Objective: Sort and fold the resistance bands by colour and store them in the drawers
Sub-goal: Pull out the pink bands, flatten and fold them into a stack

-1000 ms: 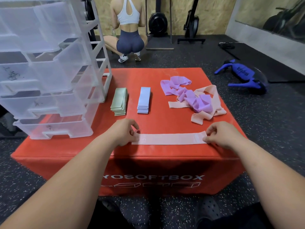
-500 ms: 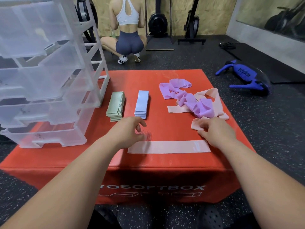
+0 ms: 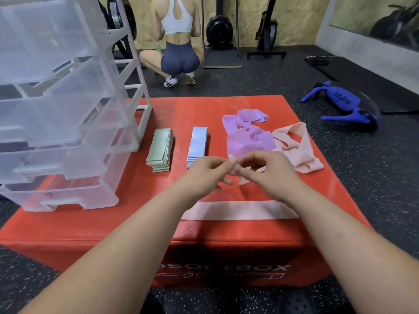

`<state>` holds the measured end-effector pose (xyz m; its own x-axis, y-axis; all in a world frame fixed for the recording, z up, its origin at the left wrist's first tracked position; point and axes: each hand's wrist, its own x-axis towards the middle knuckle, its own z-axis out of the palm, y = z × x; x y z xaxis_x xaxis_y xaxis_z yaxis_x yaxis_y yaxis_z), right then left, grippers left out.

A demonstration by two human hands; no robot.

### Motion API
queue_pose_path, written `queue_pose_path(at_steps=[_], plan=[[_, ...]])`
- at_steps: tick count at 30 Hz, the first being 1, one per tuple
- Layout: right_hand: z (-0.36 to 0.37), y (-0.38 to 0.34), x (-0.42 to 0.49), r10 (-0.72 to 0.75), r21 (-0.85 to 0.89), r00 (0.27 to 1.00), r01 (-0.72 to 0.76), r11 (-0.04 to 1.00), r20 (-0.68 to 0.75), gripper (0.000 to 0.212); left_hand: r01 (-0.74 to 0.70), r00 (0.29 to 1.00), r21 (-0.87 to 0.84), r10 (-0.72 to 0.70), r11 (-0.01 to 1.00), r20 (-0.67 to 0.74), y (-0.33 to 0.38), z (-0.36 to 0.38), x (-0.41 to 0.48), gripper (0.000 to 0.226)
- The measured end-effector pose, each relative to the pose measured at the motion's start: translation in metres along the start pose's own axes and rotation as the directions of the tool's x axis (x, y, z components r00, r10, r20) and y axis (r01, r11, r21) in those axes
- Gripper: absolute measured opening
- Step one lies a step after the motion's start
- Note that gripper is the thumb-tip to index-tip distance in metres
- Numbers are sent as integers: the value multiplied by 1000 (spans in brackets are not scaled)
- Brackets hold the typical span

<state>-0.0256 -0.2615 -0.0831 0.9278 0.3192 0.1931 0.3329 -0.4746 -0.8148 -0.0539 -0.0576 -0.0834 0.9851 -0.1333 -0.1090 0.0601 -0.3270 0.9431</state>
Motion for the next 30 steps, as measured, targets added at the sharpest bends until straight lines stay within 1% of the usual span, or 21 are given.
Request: queue_pose_path(at_steps=[1, 3, 4, 5, 7, 9, 12, 15, 17, 20, 23, 25, 27, 30], plan=[[2, -2, -1, -5, -10, 998, 6, 1000, 61, 9, 16, 999, -15, -16, 1000, -29, -2, 1, 1, 26], [2, -1, 1, 8, -13, 992, -6, 1000, 126, 17, 45, 991, -9, -46, 999, -127, -11, 0, 5, 13], [0, 1, 1, 28, -26, 993, -25, 999, 118, 19, 58, 986, -3, -58, 998, -157, -16, -3, 6, 7], [-2, 5, 3, 50, -45, 995, -46, 998, 87, 20, 69, 983, 0, -68, 998, -171, -19, -6, 8, 7], [-7, 15, 6, 98, -134, 995, -98, 986, -7, 18, 79, 982, 2, -77, 997, -174, -23, -12, 8, 14], [-10, 23, 7, 124, -226, 990, -135, 965, -61, 18, 79, 982, 13, -75, 997, -176, -23, -18, 7, 18], [-9, 25, 7, 117, -254, 992, -123, 959, -41, 24, 74, 985, 24, -69, 997, -160, -22, -23, 4, 20], [-2, 19, 9, 63, -207, 998, -61, 976, 5, 37, 48, 991, 19, -45, 999, -129, -18, -27, 0, 17], [5, 12, 9, 15, -173, 999, -6, 985, 48, 41, 25, 995, 20, -23, 999, -100, -15, -29, -2, 17], [13, 4, 9, -34, -138, 996, 45, 989, 85, 31, -16, 997, 4, 17, 1000, -70, -11, -30, -5, 18], [14, -1, 10, -60, -143, 996, 70, 987, 72, 15, -79, 988, -20, 76, 997, -133, -7, -31, -8, 18], [14, -4, 11, -84, -176, 995, 93, 980, 58, 17, -93, 987, -54, 84, 994, -137, -4, -32, -10, 18], [14, -6, 10, -88, -188, 994, 98, 977, 61, 13, -97, 988, -75, 88, 992, -123, -2, -33, -12, 13], [17, -7, 9, -92, -186, 990, 110, 976, 103, 7, -105, 989, -49, 99, 993, -111, 0, -35, -13, 9]])
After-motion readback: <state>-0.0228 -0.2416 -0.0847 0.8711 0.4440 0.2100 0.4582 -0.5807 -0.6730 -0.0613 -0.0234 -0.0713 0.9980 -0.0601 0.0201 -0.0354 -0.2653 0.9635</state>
